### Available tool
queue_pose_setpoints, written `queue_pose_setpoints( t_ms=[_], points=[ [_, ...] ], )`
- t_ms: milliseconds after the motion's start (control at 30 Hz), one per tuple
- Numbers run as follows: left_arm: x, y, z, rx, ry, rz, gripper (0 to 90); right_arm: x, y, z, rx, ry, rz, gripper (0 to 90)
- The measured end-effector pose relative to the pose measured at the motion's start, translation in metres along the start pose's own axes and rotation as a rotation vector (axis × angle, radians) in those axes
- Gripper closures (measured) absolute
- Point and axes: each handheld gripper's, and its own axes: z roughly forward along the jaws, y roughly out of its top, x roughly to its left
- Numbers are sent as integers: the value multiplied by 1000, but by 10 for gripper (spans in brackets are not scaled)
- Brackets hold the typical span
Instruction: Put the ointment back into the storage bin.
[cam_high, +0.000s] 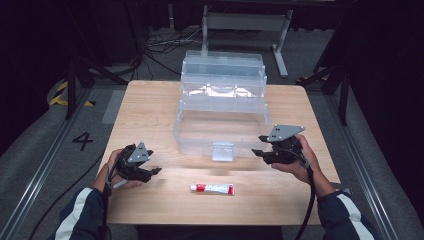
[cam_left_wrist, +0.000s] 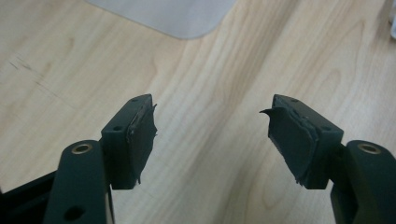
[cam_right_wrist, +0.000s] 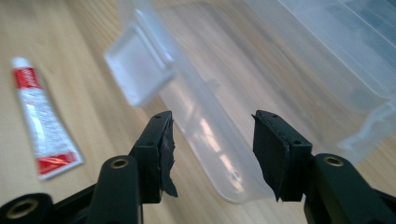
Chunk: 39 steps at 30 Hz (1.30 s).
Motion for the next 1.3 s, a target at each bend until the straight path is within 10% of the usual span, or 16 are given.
queue_pose_setpoints(
  t_ms=[267, 800, 1300],
  points=[
    [-7, -20, 8, 43, -26, -28, 303, 19, 8, 3, -6, 82, -50, 484],
    [0, -43, 8, -51, -59, -169, 182, 51, 20, 41, 53, 204, -126, 484],
    [1, -43, 8, -45, -60, -179, 177, 87, 28, 72, 115, 331, -201, 490]
  ],
)
